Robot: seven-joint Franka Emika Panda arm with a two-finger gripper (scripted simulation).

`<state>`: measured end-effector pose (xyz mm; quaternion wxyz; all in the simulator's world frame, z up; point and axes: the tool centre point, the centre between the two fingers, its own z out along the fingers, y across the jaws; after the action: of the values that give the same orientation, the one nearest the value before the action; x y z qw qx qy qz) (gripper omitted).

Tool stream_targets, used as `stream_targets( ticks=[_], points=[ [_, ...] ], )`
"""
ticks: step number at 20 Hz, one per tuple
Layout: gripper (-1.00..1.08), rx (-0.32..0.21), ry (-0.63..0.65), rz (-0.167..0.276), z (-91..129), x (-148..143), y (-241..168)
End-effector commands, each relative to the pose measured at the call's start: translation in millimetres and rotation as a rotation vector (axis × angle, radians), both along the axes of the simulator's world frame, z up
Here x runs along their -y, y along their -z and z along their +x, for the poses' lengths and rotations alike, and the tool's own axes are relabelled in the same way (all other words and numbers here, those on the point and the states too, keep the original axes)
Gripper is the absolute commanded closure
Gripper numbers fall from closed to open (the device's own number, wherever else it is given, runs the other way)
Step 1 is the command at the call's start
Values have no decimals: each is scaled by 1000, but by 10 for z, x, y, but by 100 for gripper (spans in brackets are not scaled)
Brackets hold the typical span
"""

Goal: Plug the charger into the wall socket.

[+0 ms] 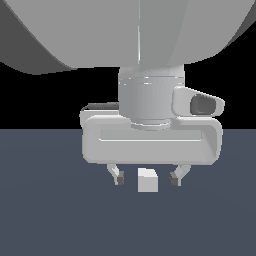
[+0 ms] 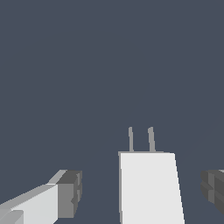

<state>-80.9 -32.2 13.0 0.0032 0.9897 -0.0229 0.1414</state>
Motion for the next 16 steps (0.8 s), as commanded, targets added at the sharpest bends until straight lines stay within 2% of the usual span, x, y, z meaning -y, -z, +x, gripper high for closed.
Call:
stream_targets(
  ticks=[1, 16],
  points=[
    [108, 1, 0, 0, 5, 0, 11],
    [108, 1, 7, 0, 37, 15, -50]
  ],
)
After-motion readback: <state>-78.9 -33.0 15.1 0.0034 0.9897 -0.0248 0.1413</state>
